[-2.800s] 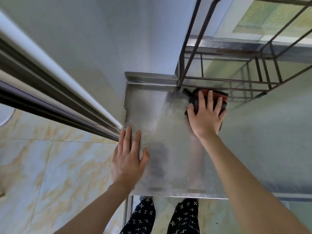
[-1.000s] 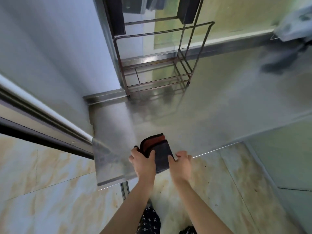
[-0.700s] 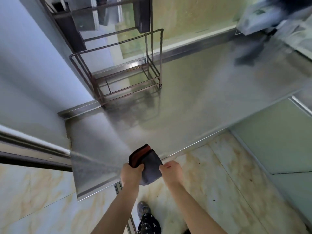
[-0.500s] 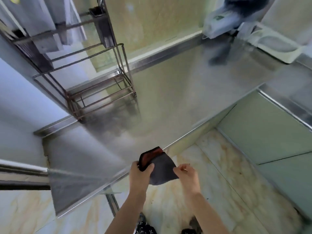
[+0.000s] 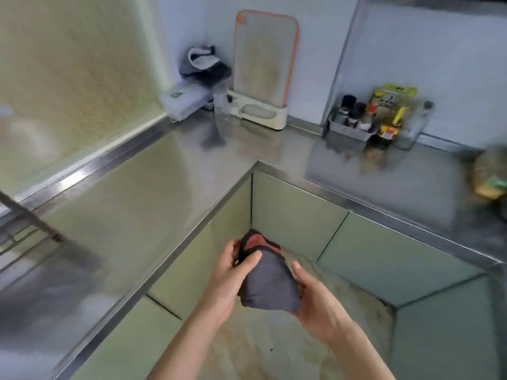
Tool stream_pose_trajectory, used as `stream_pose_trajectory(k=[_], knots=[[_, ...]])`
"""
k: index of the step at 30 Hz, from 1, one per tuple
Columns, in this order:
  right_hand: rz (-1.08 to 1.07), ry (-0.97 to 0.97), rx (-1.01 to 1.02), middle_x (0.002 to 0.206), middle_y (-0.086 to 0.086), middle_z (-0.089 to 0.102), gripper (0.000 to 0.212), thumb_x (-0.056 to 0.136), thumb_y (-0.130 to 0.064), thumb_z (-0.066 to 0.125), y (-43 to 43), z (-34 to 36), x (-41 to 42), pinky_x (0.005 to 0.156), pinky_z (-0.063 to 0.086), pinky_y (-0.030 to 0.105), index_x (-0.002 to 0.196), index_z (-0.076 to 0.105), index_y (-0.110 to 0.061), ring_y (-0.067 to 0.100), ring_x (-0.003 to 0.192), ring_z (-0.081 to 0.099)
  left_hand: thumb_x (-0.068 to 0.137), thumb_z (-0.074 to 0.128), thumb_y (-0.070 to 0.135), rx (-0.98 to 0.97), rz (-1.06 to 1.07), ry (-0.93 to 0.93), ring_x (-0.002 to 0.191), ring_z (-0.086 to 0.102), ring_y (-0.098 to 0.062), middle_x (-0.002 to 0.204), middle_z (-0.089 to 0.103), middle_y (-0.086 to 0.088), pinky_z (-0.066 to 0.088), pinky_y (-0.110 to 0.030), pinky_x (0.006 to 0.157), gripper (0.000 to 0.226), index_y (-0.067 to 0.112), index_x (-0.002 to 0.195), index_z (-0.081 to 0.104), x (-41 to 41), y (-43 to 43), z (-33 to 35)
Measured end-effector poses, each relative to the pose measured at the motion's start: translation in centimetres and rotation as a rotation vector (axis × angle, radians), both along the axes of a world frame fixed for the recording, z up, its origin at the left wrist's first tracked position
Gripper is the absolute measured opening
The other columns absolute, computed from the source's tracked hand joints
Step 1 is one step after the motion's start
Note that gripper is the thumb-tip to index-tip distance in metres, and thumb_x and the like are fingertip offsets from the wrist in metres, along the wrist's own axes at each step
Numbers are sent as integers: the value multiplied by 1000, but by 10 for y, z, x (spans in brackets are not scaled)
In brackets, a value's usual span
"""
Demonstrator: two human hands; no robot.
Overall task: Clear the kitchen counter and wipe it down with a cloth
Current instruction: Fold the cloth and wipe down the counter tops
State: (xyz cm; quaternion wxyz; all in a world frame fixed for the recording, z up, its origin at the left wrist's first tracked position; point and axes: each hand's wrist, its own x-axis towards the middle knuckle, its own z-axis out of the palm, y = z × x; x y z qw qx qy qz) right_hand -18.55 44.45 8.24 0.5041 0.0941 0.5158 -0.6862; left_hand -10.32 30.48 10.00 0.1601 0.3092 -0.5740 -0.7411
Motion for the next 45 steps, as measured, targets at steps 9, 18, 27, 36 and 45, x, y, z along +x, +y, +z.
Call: stream_pose_trajectory(k=[9, 18, 27, 36, 45], knots=[[-566, 480, 152, 75, 5, 68, 12, 86, -11, 62, 123, 31, -82, 61, 46, 28, 75, 62, -16, 14, 64, 57, 84, 47, -12, 74, -370, 95, 92, 60, -17, 101, 64, -8, 48, -23, 74, 44, 21, 113, 54, -139, 94, 25], [-1111, 575, 409, 75, 6, 74, 15, 82, -4, 65, 232, 43, -123, 65, 50, 22, 74, 73, -14, 11, 67, 64, 87, 49, -9, -489, -980, 284, 96, 54, 6, 100, 59, 22, 34, -5, 80, 35, 24, 90, 58, -272, 211, 28], [-1583, 513, 595, 61, -4, 69, 8, 82, 0, 64, 343, 64, -117, 53, 46, 11, 79, 69, -6, 5, 57, 60, 86, 57, -2, -451, -1515, 445, 104, 49, 12, 113, 56, 8, 32, -1, 86, 33, 25, 100, 68, -339, 371, 45], [-1640, 637, 736, 76, 7, 71, 7, 84, -3, 63, 508, 89, -153, 57, 45, 14, 86, 69, -6, 4, 62, 61, 83, 54, -11, -439, -1657, 550, 99, 53, 9, 105, 60, 9, 36, -7, 91, 36, 18, 101, 67, -401, 565, 79], [-1614, 358, 532, 71, 3, 65, 8, 85, -11, 64, 579, 59, -285, 53, 39, 22, 79, 64, -16, 15, 57, 55, 86, 53, -6, -701, -1525, 413, 99, 55, -6, 103, 62, 5, 33, 5, 77, 31, 12, 106, 68, -522, 636, 66]])
